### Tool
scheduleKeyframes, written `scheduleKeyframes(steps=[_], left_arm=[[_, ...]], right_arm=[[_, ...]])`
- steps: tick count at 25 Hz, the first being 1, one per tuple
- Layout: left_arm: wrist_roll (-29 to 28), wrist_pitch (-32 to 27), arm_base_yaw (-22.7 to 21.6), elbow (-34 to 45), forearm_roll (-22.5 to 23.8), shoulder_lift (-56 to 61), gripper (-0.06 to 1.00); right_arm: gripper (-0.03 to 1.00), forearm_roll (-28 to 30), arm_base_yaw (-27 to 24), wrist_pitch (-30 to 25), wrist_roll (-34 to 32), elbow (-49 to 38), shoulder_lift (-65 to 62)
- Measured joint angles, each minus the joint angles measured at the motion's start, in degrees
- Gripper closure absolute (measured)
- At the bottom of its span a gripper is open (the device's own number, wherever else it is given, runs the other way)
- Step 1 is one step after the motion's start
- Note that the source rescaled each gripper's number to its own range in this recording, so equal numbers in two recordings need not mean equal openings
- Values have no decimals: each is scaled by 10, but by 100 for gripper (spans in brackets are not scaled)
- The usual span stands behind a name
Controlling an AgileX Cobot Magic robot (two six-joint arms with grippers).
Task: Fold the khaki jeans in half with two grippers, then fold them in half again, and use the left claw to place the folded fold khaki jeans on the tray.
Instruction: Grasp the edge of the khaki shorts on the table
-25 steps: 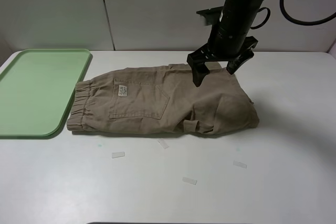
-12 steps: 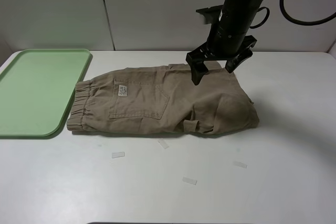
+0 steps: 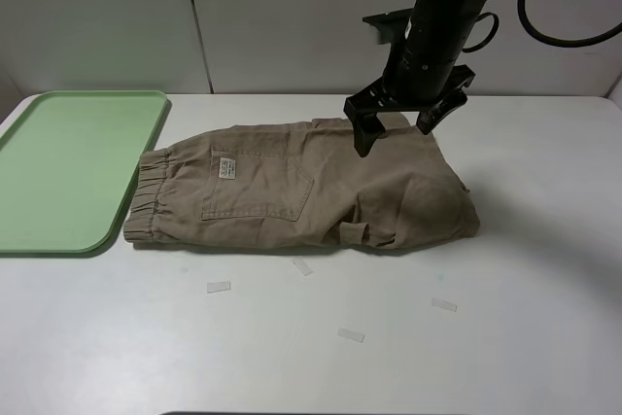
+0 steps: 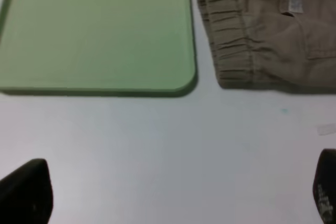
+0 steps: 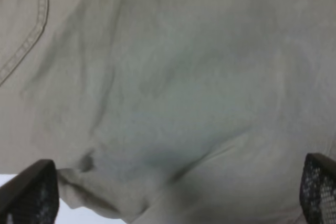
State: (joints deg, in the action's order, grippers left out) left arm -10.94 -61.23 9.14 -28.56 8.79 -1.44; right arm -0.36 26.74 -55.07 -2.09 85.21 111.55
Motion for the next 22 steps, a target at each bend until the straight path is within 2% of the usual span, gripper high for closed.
scheduleKeyframes(steps=[8,11,22], left_arm=[[1,1,-80,0,0,0,-5],[1,1,-86,0,0,5,-5],[1,1,-86,1,0,19,-5]], right_arm=[[-2,14,0,13,-5,0,0],[-2,19,-8,21,-14,0,2],[-2,21,-89,71,-7,0,84]])
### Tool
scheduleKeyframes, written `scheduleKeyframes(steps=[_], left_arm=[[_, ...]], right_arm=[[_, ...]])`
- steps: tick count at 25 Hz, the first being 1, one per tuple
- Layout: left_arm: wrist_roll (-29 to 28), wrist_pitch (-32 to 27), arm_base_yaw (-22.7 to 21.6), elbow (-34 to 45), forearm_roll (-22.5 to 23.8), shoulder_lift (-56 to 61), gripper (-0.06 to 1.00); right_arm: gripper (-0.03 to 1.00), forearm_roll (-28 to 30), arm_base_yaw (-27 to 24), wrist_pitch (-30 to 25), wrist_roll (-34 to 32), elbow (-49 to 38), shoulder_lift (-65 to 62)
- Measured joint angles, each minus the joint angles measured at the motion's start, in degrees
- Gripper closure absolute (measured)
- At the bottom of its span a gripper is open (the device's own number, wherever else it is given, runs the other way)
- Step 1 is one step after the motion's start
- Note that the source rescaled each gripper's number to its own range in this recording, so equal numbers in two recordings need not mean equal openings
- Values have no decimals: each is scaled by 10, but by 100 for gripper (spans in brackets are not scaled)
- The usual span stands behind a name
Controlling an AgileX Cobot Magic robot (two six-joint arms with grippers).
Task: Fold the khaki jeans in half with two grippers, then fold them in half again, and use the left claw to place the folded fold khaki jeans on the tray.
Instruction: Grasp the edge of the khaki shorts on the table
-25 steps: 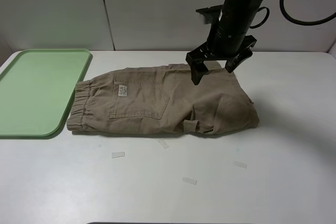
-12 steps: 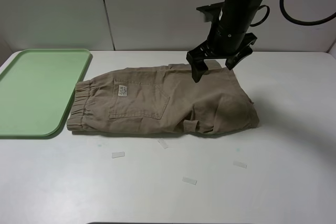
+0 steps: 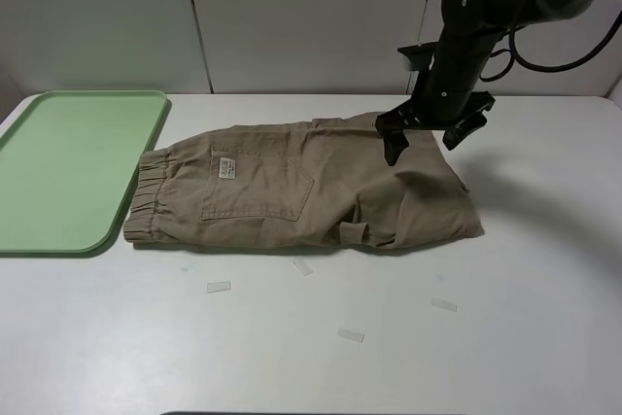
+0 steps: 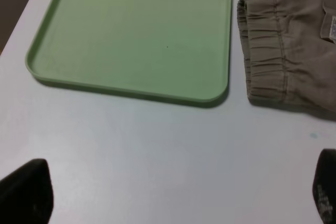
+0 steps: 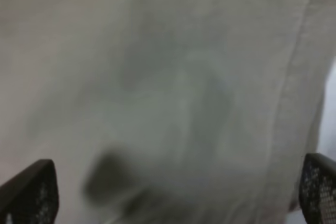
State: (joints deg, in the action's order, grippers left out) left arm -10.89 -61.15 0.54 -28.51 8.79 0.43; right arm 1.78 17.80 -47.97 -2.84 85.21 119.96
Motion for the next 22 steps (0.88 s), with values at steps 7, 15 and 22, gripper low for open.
scheduleKeyframes(steps=[7,15,22], left_arm=[[0,0,0,0,0,0,-5],[0,0,0,0,0,0,-5],[0,0,0,0,0,0,-5]], right_arm=[[-2,0,-54,28,34,0,31],[-2,-25,-58,53,77,0,72],[-2,-40,-58,58,93,5,91]])
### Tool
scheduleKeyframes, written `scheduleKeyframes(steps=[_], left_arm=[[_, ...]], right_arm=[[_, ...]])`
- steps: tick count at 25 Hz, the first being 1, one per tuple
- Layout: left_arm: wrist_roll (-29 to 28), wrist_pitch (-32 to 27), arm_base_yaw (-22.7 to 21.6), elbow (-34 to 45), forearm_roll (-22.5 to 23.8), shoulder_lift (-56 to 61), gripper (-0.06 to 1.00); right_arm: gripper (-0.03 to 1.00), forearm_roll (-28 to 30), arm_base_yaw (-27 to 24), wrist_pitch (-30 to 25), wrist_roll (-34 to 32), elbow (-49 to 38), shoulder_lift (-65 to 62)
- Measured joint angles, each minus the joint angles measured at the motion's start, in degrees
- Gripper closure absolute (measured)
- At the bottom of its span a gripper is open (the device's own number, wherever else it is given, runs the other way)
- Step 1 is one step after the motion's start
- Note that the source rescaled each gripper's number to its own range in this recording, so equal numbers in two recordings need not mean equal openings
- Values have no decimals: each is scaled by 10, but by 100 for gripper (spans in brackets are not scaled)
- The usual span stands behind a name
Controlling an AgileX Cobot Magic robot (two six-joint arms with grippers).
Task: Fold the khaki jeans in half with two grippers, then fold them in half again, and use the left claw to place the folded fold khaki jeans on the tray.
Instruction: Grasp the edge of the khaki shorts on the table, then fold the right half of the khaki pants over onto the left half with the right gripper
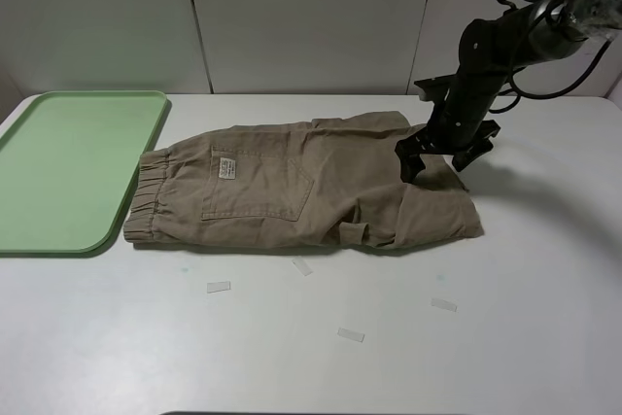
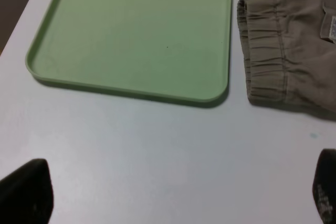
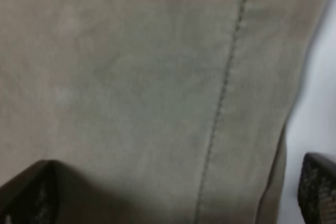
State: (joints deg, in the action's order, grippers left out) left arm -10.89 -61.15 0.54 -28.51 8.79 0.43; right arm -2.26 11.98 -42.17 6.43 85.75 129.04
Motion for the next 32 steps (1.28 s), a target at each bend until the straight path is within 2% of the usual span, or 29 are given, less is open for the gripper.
scheduleKeyframes(steps=[3,4,6,7,9,10,11,18,25,32], left_arm=[[0,0,0,0,0,0,-5],[0,0,0,0,0,0,-5],[0,0,0,0,0,0,-5],[0,0,0,0,0,0,-5],[0,0,0,0,0,0,-5],[0,0,0,0,0,0,-5],[0,0,0,0,0,0,-5],[0,0,0,0,0,0,-5],[0,-1,0,0,0,0,-5],[0,-1,0,0,0,0,-4]], right_arm=[[-2,0,0,-2,1,2,2],[1,0,0,-2,2,2,2],[20,-3,0,2,3,2,2],[35,-7,0,3,3,2,2],[71,-21,0,3,3,3,3],[84,-29,1,3,3,3,3],[92,-31,2,3,3,3,3],[92,-24,2,-3,3,2,-5],[92,67,1,-48,-11,-3,-71],[92,186,1,-88,-36,-3,-145]])
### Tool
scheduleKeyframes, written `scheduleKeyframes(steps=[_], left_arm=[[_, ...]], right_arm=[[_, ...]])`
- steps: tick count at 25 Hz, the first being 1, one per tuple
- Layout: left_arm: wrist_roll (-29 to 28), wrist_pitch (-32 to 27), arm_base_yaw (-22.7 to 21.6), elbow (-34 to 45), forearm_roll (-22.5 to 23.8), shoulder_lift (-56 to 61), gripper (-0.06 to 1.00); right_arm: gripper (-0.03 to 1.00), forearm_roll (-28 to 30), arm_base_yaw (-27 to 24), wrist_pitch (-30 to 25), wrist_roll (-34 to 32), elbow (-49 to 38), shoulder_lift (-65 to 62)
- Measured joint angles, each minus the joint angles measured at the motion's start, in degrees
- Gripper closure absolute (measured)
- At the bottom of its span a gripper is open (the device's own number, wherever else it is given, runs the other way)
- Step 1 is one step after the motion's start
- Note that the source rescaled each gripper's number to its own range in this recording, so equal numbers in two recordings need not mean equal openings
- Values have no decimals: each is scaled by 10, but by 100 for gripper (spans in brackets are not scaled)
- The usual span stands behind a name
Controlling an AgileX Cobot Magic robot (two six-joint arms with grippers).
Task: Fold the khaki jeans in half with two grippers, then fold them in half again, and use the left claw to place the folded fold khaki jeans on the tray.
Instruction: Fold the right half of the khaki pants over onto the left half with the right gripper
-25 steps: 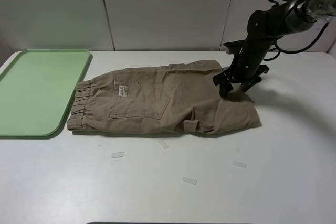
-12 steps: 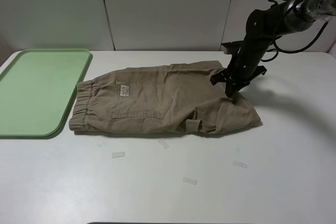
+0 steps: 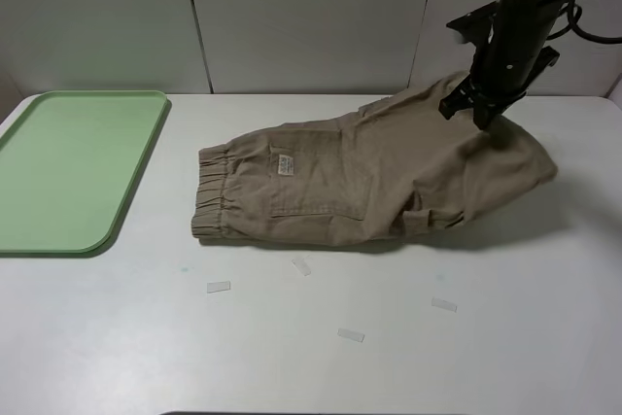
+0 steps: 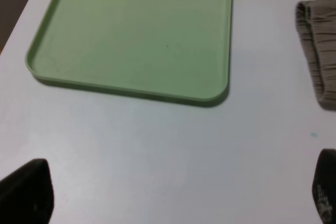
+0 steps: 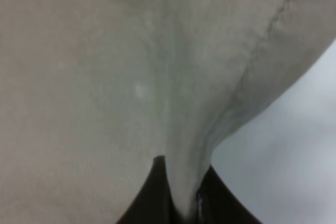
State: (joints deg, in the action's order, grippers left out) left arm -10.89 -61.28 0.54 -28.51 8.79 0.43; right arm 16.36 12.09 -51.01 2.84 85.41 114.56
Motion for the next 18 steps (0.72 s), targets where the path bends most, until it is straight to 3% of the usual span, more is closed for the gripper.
scheduleKeyframes(steps=[9,18], left_arm=[[0,0,0,0,0,0,-4],[0,0,0,0,0,0,-4]], right_arm=[[92,120,-16,-83,-18,0,-27],[92,164,-33,-148,-28,0,-70]])
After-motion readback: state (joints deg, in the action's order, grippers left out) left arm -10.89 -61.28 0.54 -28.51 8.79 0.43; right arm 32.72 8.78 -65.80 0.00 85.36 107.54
